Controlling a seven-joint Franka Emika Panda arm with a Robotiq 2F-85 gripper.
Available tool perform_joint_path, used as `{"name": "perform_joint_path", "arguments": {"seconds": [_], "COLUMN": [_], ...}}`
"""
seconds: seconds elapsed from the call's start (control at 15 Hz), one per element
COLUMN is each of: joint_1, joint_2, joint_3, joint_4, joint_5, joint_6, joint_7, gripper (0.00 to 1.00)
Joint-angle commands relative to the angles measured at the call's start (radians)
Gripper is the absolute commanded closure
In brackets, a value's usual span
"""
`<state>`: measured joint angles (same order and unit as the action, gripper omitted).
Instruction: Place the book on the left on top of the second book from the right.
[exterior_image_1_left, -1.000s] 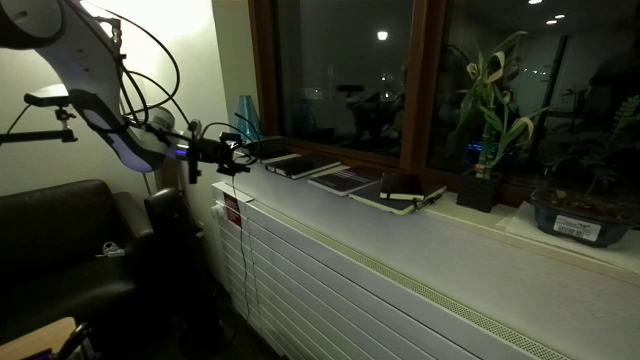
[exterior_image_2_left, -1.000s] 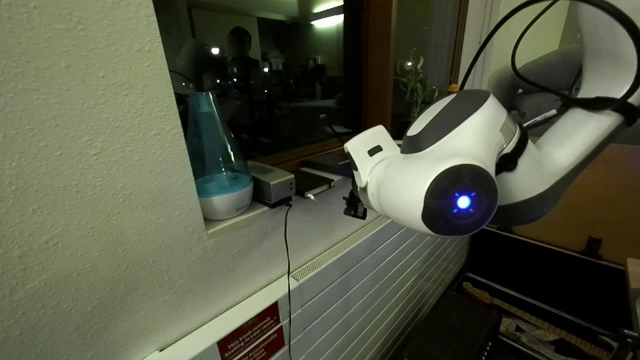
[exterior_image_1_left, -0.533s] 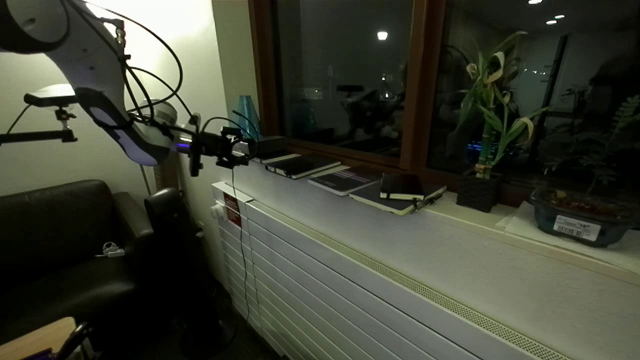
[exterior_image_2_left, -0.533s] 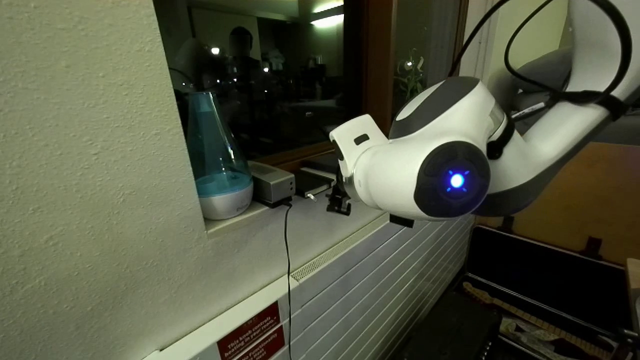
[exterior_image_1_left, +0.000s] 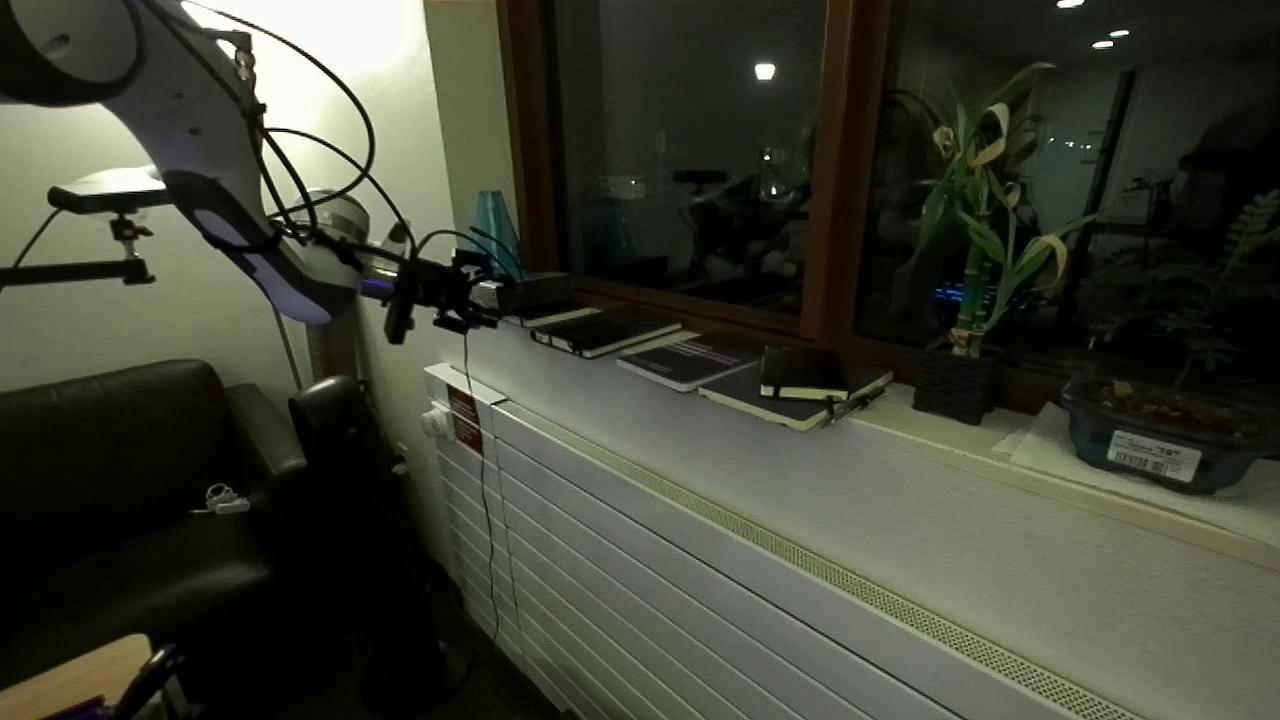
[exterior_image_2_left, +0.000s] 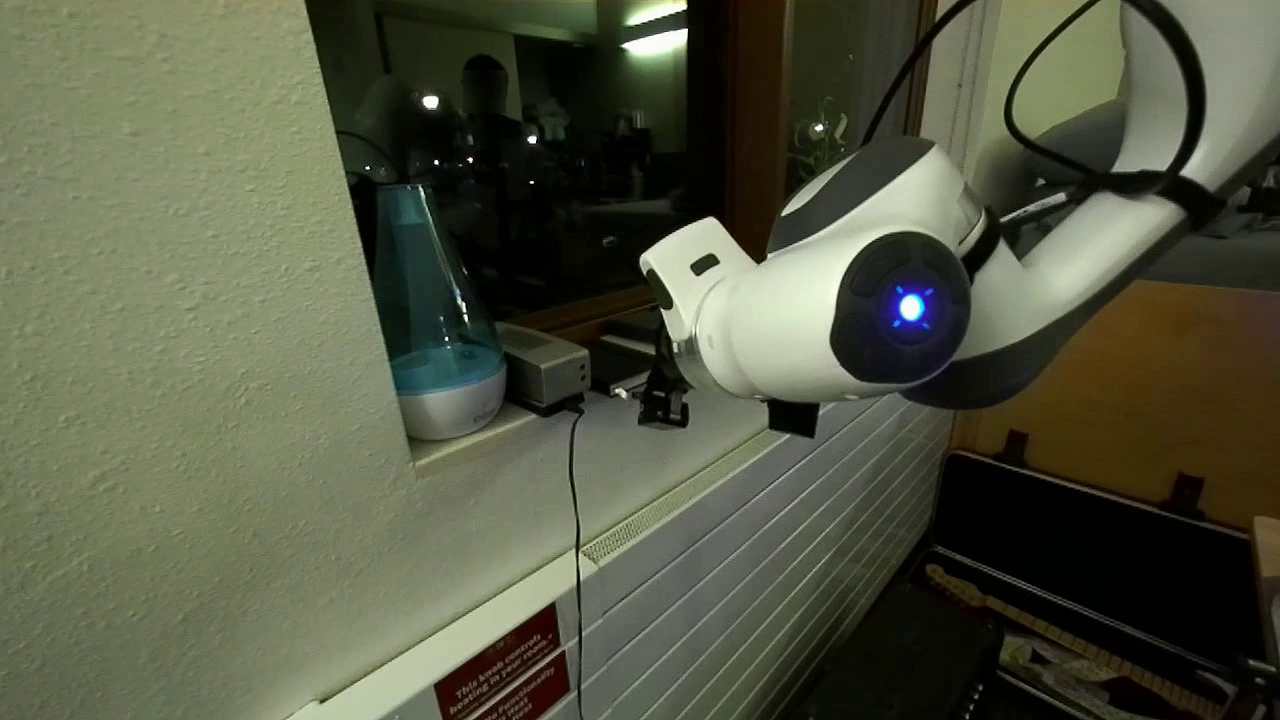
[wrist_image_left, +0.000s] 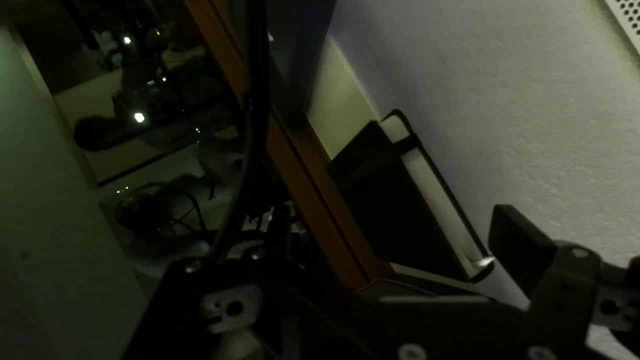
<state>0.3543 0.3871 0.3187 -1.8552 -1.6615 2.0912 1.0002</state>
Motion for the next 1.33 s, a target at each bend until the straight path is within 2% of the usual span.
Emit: {"name": "perform_joint_path", "arguments": {"seconds": [0.0, 0.8, 1.27], "joint_1": [-0.014, -0.024, -0.015], "joint_2": [-0.012, 0.000, 0.038], "joint_3": [-0.014, -0.024, -0.038], "joint_4": [0.006, -0.017, -0.003], "joint_5": [0.005, 0.039, -0.003], "joint_6": [0.037, 0.107, 0.092], "joint_7": [-0.068, -0.201, -0.221], "gripper": [0.00, 0.00, 0.00]}}
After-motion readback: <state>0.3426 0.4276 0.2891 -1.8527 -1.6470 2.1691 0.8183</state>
